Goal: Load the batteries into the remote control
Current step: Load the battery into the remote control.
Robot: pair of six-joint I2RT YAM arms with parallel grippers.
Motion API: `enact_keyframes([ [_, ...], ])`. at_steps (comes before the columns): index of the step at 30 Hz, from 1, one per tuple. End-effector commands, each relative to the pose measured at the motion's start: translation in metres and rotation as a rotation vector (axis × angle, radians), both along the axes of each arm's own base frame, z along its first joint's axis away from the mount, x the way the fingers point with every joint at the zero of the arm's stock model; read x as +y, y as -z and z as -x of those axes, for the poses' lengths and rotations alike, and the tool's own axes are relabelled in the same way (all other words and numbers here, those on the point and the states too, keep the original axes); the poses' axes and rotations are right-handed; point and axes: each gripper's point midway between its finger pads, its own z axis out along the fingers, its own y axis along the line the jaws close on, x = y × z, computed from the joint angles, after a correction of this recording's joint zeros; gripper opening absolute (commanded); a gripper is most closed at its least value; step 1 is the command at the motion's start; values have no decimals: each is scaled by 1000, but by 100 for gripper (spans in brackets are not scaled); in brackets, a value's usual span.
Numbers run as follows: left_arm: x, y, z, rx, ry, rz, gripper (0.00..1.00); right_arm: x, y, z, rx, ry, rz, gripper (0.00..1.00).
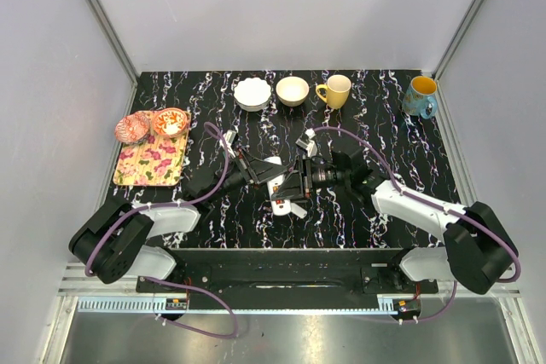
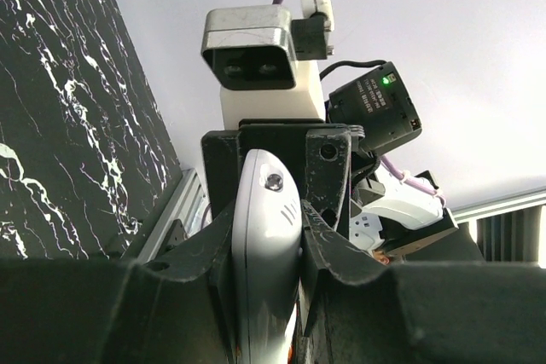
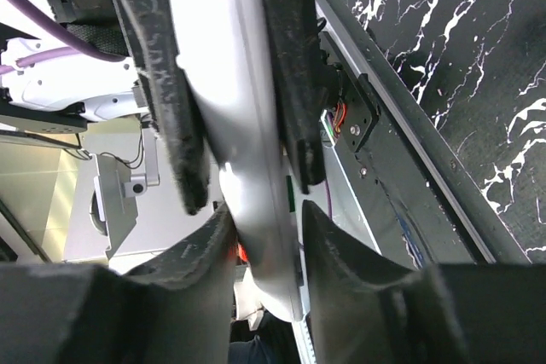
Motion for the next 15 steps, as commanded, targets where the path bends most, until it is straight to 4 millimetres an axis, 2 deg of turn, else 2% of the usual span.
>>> enact_keyframes([
  [1, 9, -80, 21, -294, 22, 205, 0, -2, 10, -9, 24, 55, 62, 50],
  [5, 6, -62, 13, -252, 0, 148, 0, -4, 6, -9, 18, 67, 79, 56],
  [15, 3, -44, 7, -206, -11, 111, 0, -4, -6, -13, -8, 91, 75, 62],
])
